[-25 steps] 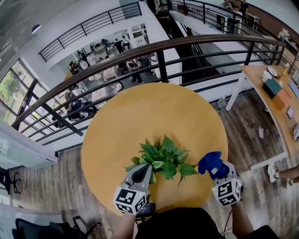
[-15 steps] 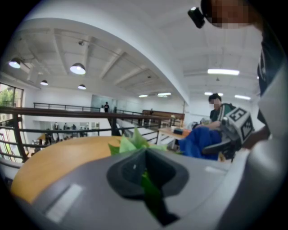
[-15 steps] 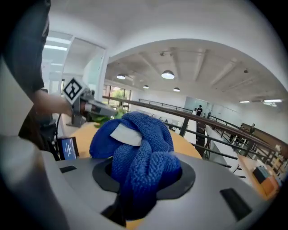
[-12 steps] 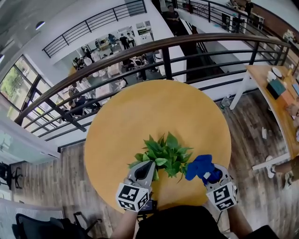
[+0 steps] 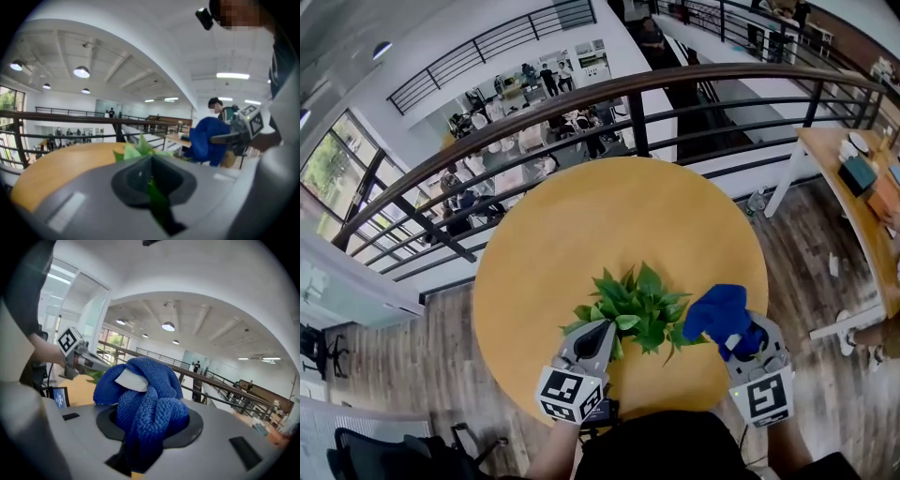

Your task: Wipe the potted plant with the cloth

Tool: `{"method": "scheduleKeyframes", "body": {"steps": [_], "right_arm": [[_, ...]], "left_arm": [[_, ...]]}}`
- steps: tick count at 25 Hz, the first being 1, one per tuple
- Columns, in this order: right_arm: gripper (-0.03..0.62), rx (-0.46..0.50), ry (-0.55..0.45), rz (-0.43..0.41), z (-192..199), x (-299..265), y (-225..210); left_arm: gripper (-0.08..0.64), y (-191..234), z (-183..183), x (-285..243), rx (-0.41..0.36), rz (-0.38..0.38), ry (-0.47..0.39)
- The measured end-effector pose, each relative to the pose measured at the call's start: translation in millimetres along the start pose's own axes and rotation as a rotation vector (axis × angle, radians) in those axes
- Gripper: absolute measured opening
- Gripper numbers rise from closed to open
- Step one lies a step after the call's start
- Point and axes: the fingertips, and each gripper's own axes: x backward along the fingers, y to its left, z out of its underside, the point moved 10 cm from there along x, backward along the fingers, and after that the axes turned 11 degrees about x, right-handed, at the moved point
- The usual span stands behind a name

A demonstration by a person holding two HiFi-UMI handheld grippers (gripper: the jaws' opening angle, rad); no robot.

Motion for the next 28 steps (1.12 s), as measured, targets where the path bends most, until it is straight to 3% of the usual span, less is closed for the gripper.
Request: {"method": "scheduleKeyframes", "body": {"steps": [3, 7, 13, 16, 18, 20, 23, 25, 28], "right_arm": [[0.156, 0.089, -0.041, -0.101, -31, -27, 36], [0.156, 0.229, 0.076, -0.115, -6, -51, 63], [0.156, 0.170, 0.297, -0.033, 66, -30, 22], [0.156, 0.145, 0.369, 0.037, 84, -15, -1], [0.156, 0.124, 0.312, 0.076, 70, -3, -10], [0.156, 0.098, 0.189, 0.084, 41, 6, -9], [0.156, 0.093, 0.061, -0.013, 5, 3, 13], [0.156, 0.113, 0.073, -0.080, 9, -8, 34], [0.156, 0.120, 0.173, -0.107, 44, -18, 49]], "left_arm": [[0.002, 1, 1, 1, 0.000, -0.002, -0.001], [0.002, 1, -1, -1, 0.000, -0.004, 0.007], [0.000, 7, 1, 0, 0.005, -0.018, 0.010], [0.002, 5, 1, 0, 0.006, -0.014, 0.006], [0.000, 3, 1, 0, 0.005, -0.008, 0.006], [0.002, 2, 0, 0, 0.003, -0.005, 0.007], [0.002, 3, -1, -1, 0.000, -0.009, 0.011], [0.002, 4, -1, 0, 0.000, -0.012, 0.015], [0.002, 3, -1, 1, -0.001, -0.013, 0.017]]}}
